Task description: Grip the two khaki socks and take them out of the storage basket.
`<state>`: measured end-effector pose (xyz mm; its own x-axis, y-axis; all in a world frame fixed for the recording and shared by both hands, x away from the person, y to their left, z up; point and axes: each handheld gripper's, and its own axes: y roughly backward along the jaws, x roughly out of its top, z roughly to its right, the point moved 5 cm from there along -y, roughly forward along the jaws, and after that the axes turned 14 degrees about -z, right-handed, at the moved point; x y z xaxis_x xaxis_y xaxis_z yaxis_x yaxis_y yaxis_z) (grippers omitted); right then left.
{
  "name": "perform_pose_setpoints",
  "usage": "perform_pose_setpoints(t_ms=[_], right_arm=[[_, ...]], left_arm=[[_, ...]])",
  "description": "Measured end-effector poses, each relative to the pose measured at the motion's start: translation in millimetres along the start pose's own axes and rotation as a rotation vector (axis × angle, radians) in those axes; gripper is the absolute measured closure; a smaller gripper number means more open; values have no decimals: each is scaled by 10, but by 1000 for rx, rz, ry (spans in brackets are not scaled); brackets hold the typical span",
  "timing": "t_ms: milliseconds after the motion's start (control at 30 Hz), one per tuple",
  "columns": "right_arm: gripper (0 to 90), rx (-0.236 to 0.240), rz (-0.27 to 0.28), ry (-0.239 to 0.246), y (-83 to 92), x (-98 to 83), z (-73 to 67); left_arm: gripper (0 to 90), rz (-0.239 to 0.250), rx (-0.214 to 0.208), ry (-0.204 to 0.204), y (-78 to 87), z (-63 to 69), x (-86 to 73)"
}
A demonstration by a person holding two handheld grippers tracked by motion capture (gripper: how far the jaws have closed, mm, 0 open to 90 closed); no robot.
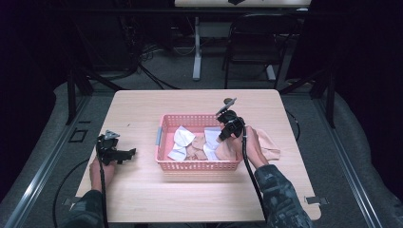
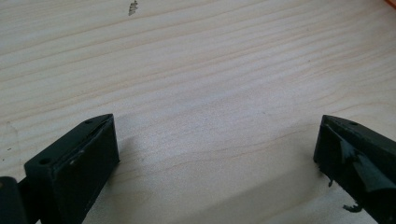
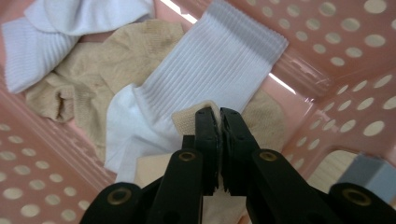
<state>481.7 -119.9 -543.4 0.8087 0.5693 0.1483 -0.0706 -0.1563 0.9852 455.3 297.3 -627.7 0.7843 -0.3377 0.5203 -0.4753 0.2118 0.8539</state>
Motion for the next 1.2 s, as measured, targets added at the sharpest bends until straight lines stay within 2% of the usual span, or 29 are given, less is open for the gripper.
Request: perform_pose_setpoints(t_ms=[167,200,267,667,967,1000,1200], right_arm=[[862,12,16,25,163,-30,-7],[862,6,33,11,185,-31,-18],[863,12,42,33,284,-36,-26],[863,4,97,60,556,-17,-100],[863,0,135,74,770,-20,-146],[864,17,157,66,799,-16,-158],[864,6,175,70,940,-51,-134]], left_arm=[[0,0,0,0,0,0,0],[0,0,0,0,0,0,0],[0,1,1,-1,0,-1,1],[0,1,1,-2,-1,-2,2],[0,1,0,-1,-1,0,2],[0,2,0,0,-1,0,2],[0,1,0,-1,-1,0,2]])
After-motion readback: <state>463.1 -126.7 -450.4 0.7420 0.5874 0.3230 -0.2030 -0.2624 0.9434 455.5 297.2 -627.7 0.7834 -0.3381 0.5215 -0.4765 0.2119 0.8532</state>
